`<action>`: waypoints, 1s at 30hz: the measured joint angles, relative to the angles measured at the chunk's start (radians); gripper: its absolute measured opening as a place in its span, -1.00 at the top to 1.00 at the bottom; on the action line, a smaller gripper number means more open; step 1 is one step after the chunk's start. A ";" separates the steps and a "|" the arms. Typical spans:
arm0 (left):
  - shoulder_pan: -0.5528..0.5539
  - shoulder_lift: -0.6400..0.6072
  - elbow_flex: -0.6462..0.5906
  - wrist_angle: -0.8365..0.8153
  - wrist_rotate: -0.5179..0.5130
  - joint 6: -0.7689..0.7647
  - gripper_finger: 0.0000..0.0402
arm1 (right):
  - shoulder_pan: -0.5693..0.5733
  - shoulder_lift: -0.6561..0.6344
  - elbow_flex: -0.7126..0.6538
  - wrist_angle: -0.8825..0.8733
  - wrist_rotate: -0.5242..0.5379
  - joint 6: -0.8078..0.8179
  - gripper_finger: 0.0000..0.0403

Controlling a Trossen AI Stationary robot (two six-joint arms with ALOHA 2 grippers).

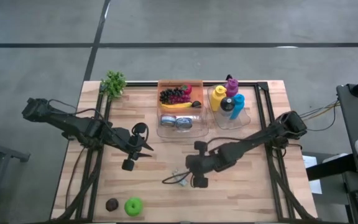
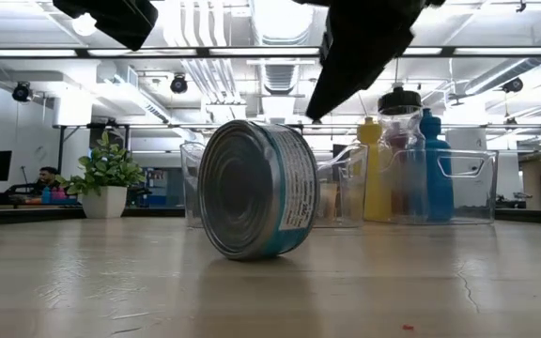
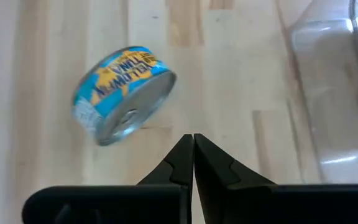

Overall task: Pick & Place Food Item
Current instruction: Put the yellow and blue can into the left transparent bin

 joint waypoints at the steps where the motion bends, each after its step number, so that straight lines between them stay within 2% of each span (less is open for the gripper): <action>1: 0.000 0.000 0.000 0.000 0.000 0.000 0.41 | 0.010 0.002 0.006 -0.004 0.000 0.020 0.96; 7: 0.000 0.000 0.000 0.000 0.000 0.000 0.41 | 0.066 0.005 0.064 -0.018 0.021 0.176 0.96; 15: 0.000 0.000 0.000 0.000 0.000 0.000 0.41 | 0.131 0.005 0.151 -0.192 0.111 0.449 0.96; 19: 0.000 0.000 0.000 0.000 0.000 0.000 0.41 | 0.147 0.008 0.159 -0.226 0.113 0.577 0.96; 25: 0.000 0.000 0.000 -0.001 0.000 -0.004 0.41 | 0.155 0.015 0.159 -0.233 0.105 0.635 0.96; 30: 0.000 0.000 0.000 -0.001 0.000 -0.004 0.41 | 0.155 0.015 0.159 -0.232 0.101 0.617 0.96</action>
